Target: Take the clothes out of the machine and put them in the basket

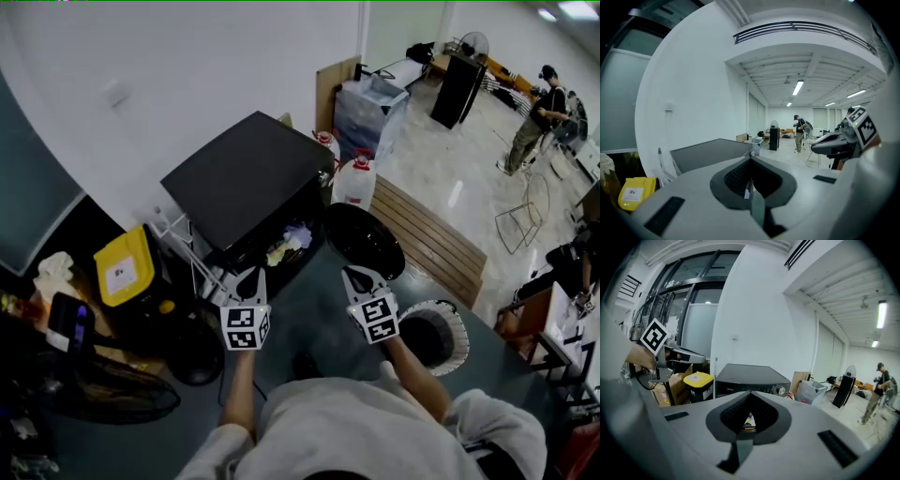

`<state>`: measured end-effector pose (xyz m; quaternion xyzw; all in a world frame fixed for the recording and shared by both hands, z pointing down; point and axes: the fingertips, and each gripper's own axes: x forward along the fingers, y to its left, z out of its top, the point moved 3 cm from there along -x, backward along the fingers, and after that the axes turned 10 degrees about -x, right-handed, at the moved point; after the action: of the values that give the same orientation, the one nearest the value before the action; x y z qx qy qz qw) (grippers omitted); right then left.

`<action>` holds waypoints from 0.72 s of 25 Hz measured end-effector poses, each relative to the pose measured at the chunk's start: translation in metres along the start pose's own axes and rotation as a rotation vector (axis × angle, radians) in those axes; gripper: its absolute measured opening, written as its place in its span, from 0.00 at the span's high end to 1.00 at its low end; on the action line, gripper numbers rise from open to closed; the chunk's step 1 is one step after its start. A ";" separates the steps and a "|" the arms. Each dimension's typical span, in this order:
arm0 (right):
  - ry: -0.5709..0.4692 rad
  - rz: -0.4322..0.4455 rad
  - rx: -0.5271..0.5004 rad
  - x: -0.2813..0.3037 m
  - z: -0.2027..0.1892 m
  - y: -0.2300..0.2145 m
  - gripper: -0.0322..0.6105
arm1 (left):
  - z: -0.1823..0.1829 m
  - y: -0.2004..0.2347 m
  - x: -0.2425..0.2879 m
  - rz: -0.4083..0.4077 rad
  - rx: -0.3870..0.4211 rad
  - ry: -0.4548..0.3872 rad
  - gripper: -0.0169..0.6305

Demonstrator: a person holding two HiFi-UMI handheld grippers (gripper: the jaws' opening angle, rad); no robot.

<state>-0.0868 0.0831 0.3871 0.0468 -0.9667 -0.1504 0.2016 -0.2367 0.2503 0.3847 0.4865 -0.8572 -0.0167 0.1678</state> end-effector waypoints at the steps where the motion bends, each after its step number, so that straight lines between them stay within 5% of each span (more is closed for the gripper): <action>1: 0.002 -0.007 0.002 0.009 0.003 -0.004 0.91 | 0.005 0.005 0.010 -0.008 0.001 -0.001 0.95; 18: 0.032 -0.001 0.030 0.088 0.009 -0.027 0.91 | 0.002 0.040 0.085 -0.034 0.002 0.062 0.95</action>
<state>-0.1705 0.0469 0.4044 0.0525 -0.9654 -0.1353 0.2165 -0.3100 0.1997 0.4134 0.5016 -0.8431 -0.0037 0.1937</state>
